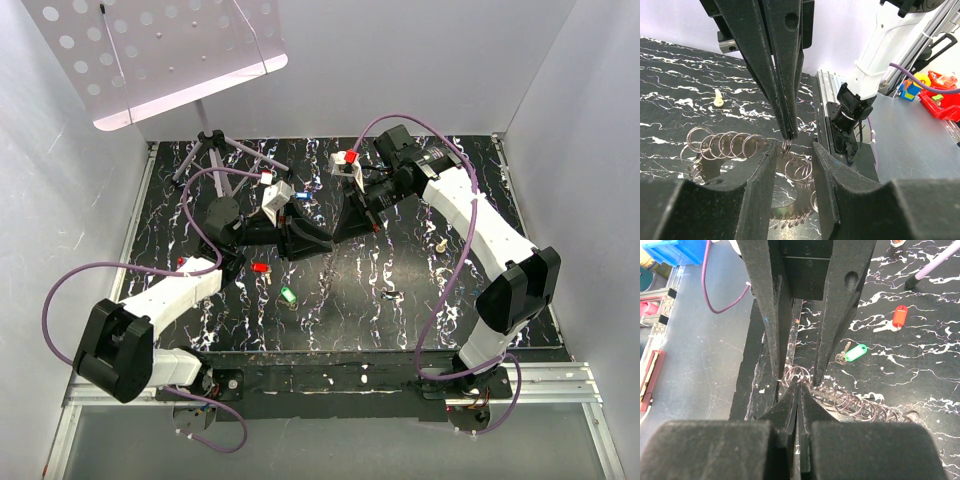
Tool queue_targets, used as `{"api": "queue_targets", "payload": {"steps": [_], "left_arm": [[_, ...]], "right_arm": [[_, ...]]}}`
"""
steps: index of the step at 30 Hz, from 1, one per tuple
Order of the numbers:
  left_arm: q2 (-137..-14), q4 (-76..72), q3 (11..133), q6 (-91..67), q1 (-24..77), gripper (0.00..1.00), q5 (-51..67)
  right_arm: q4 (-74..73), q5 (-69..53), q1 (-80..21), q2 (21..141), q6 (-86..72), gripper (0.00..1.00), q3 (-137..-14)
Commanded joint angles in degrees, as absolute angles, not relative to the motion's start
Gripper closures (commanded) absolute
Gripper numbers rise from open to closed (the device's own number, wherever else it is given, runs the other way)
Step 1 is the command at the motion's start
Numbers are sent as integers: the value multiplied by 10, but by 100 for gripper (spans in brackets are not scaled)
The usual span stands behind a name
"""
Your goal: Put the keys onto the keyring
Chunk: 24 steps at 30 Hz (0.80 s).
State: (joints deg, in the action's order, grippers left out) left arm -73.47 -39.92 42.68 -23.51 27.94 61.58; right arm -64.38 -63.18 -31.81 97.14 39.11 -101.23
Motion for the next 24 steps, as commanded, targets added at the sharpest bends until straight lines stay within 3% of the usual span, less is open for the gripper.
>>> {"api": "queue_targets", "payload": {"steps": [1,20,24], "left_arm": [[-734,-404,424,-230,283,68,611],[-743,-345,439,-193,299,77,607],[-744,-341,440,-192,299,84,605]], "right_arm": [[-633,-653,-323,973,385,99,-1026],[-631,-649,-324,975,381,99,-1029],[-630,-647,-325,975,380,99,-1028]]}}
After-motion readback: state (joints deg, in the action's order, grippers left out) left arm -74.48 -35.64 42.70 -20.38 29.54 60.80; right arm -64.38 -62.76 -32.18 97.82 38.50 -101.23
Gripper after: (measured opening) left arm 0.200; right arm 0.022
